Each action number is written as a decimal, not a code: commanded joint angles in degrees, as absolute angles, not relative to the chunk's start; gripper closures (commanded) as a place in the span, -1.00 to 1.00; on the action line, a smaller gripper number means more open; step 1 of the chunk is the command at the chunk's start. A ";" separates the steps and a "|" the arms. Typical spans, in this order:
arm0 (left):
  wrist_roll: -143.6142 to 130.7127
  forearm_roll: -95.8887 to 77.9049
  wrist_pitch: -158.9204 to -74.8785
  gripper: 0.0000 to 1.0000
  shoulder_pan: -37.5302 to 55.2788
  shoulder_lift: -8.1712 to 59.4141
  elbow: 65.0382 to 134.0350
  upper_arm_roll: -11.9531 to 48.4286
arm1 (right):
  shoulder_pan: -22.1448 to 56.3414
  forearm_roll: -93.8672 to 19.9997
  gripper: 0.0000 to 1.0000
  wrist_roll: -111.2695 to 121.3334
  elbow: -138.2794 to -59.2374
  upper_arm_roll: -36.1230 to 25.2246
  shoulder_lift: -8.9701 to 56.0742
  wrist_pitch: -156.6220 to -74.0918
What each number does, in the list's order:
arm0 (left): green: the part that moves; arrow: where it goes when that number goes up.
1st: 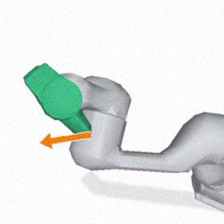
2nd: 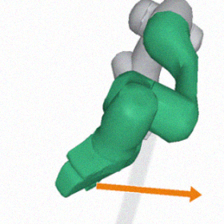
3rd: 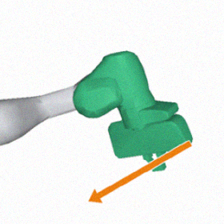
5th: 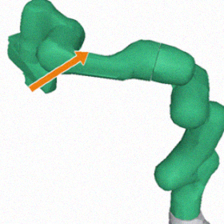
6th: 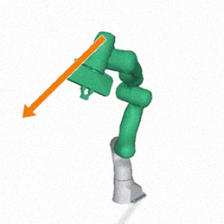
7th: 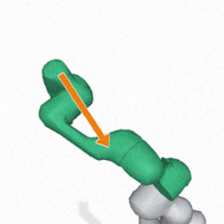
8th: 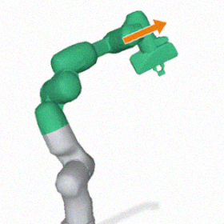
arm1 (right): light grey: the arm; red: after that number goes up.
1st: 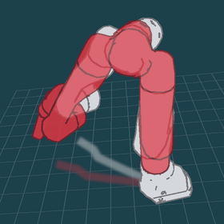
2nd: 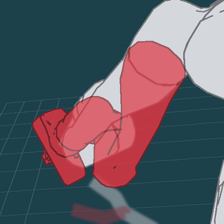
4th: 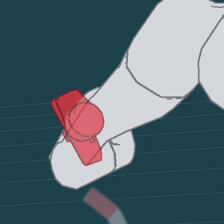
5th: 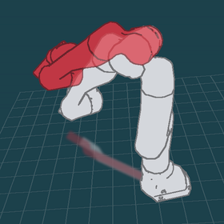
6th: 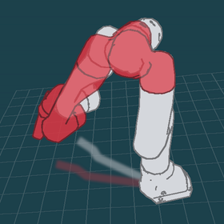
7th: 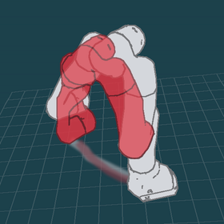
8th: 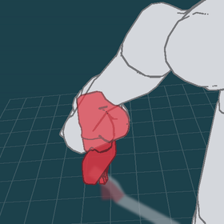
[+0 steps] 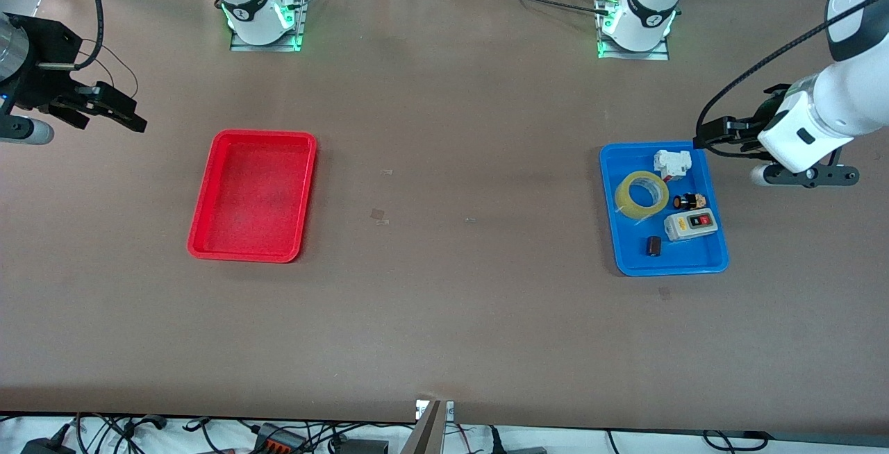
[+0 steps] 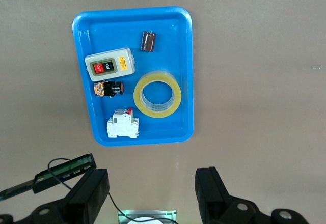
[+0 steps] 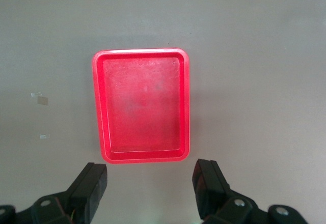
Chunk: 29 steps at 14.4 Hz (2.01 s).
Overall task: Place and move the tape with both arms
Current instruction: 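Reach the left gripper down toward the yellow tape roll in the blue tray, then close the left gripper on the yellow tape roll's rim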
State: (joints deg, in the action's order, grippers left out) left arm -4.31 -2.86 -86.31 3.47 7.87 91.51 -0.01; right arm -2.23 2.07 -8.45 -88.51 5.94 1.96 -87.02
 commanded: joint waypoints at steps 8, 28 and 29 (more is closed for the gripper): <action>-4.92 -2.46 -110.53 -1.00 3.08 7.29 114.05 -0.09 | -2.64 1.67 -0.98 -7.12 -87.54 6.06 2.20 -85.96; -5.01 -2.46 -138.42 -1.00 0.26 20.39 127.18 0.00 | -2.72 2.02 -0.98 -5.45 -87.71 5.98 2.64 -86.31; -5.01 -2.46 -138.60 -1.00 0.26 20.91 127.18 0.00 | -2.72 2.11 -0.98 -5.45 -87.71 5.98 2.64 -86.22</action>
